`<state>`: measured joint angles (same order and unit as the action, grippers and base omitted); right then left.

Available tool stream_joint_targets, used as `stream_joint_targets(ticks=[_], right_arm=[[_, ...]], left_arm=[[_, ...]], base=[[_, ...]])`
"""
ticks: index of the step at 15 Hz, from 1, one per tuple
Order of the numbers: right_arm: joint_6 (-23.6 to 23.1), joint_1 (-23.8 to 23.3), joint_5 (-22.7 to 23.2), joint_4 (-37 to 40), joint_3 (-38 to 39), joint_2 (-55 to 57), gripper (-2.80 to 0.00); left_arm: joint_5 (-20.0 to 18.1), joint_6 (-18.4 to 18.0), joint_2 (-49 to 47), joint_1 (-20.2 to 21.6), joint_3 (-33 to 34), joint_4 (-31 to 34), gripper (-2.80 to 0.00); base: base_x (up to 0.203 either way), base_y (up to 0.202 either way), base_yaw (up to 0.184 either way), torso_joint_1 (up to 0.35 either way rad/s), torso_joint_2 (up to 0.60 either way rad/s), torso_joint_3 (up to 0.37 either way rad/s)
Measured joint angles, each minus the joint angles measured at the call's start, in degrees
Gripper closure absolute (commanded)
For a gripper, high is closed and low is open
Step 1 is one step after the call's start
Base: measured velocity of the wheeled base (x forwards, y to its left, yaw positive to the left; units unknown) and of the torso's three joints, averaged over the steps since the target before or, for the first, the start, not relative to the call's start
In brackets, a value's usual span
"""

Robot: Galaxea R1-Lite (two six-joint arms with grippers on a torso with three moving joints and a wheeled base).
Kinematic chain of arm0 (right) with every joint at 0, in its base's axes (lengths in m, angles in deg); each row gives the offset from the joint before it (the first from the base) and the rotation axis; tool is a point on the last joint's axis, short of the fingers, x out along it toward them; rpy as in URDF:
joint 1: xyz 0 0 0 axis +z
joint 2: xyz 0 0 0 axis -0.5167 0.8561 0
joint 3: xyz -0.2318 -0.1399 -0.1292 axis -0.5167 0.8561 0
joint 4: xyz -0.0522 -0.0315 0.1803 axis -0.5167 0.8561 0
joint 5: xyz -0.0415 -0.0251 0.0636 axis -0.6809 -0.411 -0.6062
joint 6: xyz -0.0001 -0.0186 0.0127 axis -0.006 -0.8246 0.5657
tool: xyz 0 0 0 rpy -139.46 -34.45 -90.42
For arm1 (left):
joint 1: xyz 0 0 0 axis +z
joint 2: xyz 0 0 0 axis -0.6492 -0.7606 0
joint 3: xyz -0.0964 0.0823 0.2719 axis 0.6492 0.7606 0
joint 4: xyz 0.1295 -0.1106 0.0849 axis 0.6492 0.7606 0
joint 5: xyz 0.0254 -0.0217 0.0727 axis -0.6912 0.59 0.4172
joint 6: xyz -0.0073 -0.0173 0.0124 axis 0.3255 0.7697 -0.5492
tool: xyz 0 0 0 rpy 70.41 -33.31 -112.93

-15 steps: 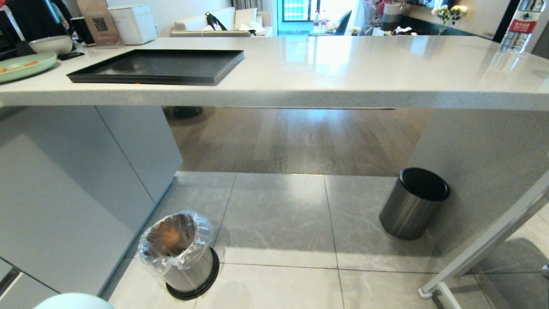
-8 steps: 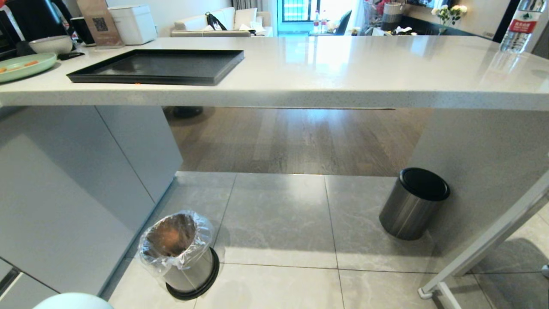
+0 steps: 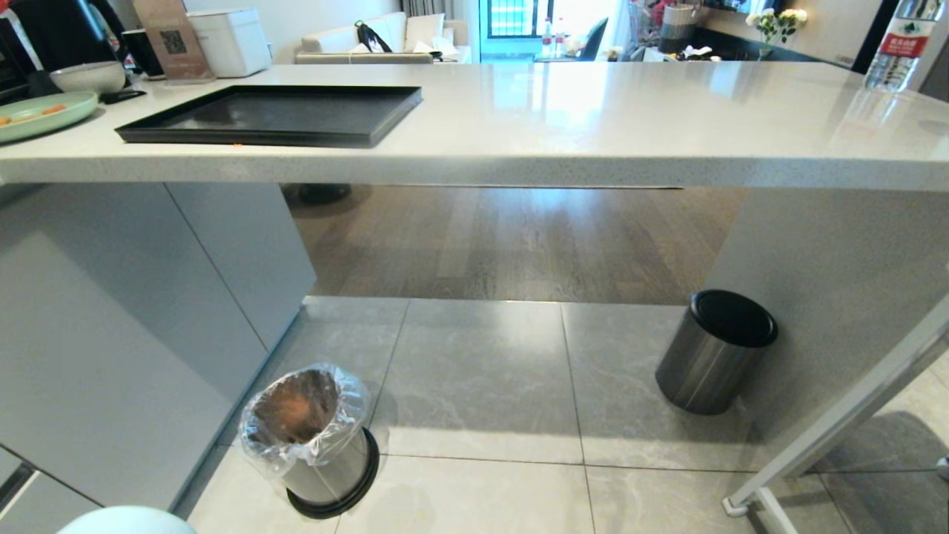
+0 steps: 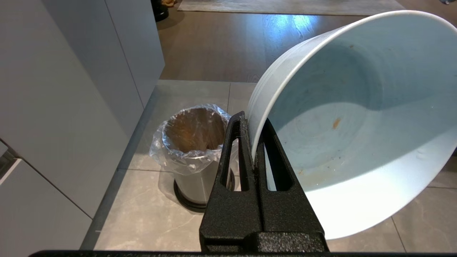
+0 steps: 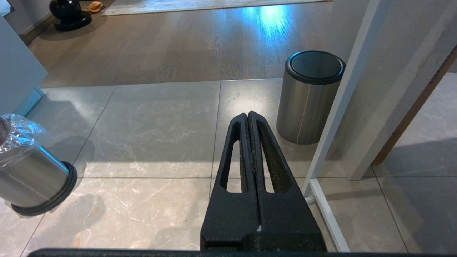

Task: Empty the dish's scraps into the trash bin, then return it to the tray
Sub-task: Put the bowl back to the table

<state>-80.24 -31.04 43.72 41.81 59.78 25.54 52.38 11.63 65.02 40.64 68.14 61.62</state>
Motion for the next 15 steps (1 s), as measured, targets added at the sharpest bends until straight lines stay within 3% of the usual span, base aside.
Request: stream_joint_targets(ticks=[5, 15], right_arm=[[0.0, 0.0, 0.01, -0.04, 0.0, 0.0, 0.0], [-0.02, 0.0, 0.06, -0.04, 0.0, 0.0, 0.0]], left_arm=[[0.0, 0.0, 0.0, 0.0, 0.0, 0.04, 0.0], [-0.01, 0.1, 0.0, 0.0, 0.0, 0.08, 0.0]], base=[[0.025, 0.0, 0.0, 0.0, 0.0, 0.001], [0.195, 0.0, 0.001, 0.003, 0.0, 0.004]])
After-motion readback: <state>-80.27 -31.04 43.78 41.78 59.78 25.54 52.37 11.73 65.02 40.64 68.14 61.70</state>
